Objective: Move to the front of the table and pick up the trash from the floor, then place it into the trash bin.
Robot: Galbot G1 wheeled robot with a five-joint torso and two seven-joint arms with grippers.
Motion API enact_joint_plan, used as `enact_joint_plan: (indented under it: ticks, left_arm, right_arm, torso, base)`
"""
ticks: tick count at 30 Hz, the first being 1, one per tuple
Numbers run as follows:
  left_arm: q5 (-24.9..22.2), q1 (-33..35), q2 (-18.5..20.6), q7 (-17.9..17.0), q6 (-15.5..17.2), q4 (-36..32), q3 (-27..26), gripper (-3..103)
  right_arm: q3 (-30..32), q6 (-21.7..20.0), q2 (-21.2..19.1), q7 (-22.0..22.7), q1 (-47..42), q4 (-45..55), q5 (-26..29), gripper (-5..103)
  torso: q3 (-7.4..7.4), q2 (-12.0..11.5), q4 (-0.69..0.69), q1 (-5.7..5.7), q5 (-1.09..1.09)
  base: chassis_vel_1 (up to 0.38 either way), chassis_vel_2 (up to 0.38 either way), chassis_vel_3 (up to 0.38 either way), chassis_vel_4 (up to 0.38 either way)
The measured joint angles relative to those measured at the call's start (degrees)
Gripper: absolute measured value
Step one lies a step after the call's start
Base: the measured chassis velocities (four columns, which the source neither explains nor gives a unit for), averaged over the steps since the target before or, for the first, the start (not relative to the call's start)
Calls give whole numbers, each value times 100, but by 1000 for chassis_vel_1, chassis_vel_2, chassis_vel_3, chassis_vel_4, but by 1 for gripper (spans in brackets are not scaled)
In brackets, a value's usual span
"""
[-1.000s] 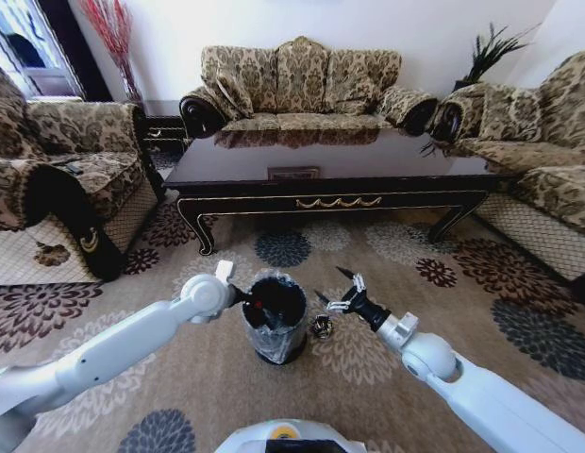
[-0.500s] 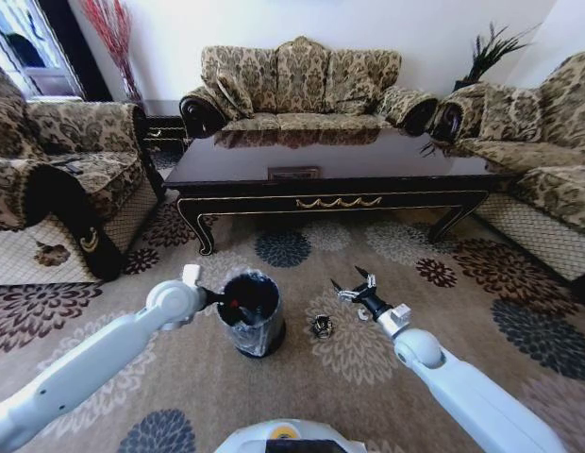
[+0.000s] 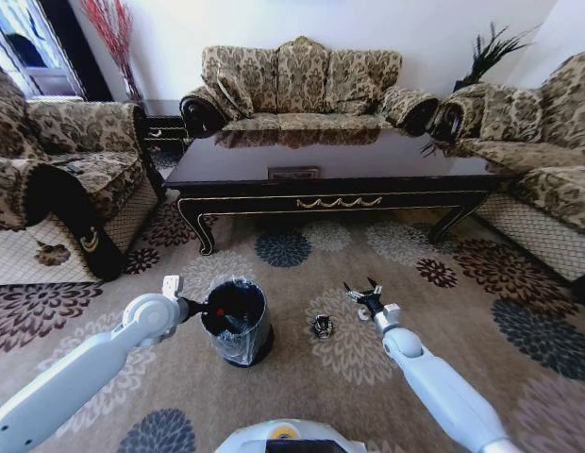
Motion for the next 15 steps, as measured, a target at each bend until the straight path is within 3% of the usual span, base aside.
enact_joint_plan:
  ticks: [15]
  left_arm:
    - [6, 29, -31, -21, 0, -8, 12, 4]
  right_arm:
    - [87, 141, 307, -183, 36, -1351, 25, 100]
  torso:
    - [0, 0, -1, 0, -1]
  base:
    - [0, 0, 0, 0]
